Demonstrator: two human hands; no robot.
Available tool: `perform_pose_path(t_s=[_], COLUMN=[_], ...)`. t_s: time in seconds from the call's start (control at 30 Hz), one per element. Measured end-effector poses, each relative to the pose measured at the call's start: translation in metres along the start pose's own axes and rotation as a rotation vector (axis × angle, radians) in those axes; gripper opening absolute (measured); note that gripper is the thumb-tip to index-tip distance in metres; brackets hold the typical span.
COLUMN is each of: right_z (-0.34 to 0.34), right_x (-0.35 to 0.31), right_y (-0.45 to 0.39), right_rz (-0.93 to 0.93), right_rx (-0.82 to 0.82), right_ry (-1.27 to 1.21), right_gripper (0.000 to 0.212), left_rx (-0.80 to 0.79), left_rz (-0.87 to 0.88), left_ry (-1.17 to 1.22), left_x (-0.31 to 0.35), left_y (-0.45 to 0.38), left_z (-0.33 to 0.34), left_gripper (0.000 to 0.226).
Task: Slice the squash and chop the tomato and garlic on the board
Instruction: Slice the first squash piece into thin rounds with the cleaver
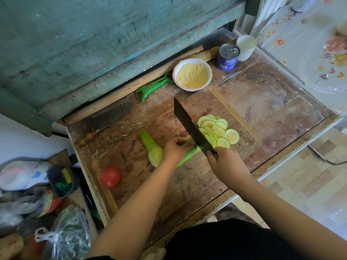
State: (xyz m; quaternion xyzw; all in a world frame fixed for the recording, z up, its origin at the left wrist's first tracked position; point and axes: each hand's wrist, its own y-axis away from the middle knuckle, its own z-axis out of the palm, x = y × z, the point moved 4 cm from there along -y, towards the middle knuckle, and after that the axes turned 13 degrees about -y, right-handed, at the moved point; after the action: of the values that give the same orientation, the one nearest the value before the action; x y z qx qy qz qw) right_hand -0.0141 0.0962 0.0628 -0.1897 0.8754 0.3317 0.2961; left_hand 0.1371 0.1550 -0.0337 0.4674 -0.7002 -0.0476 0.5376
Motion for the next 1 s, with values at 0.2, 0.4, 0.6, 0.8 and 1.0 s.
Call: perform_pose_path(t_s=[0.2, 0.4, 0.6, 0.8, 1.0], right_z=[0.002, 0.008, 0.021, 0.031, 0.015], right_x=[-0.001, 0.002, 0.005, 0.009, 0.009], right_y=[-0.004, -0.013, -0.023, -0.025, -0.025], right_rz=[-0.007, 0.022, 0.071, 0.098, 0.048], right_rx=[-0.034, -0.062, -0.055, -0.053, -0.08], right_ry=[0.005, 0.031, 0.045, 0.034, -0.053], right_gripper=[0.037, 0.038, 0.038, 0.038, 0.032], left_rx=[0.007, 0.017, 0.017, 0.045, 0.062], left_rz=[-0.01, -0.011, -0.017, 0.05, 0.078], left_ry=[0.025, 0.022, -0.023, -0.137, -0.296], left_x=[0.001, -0.001, 0.0, 0.003, 0.007], left_y=[0.002, 0.0, 0.001, 0.004, 0.012], left_z=[0.0, 0.001, 0.0, -0.001, 0.0], left_gripper=[0.028, 0.027, 0.034, 0.038, 0.042])
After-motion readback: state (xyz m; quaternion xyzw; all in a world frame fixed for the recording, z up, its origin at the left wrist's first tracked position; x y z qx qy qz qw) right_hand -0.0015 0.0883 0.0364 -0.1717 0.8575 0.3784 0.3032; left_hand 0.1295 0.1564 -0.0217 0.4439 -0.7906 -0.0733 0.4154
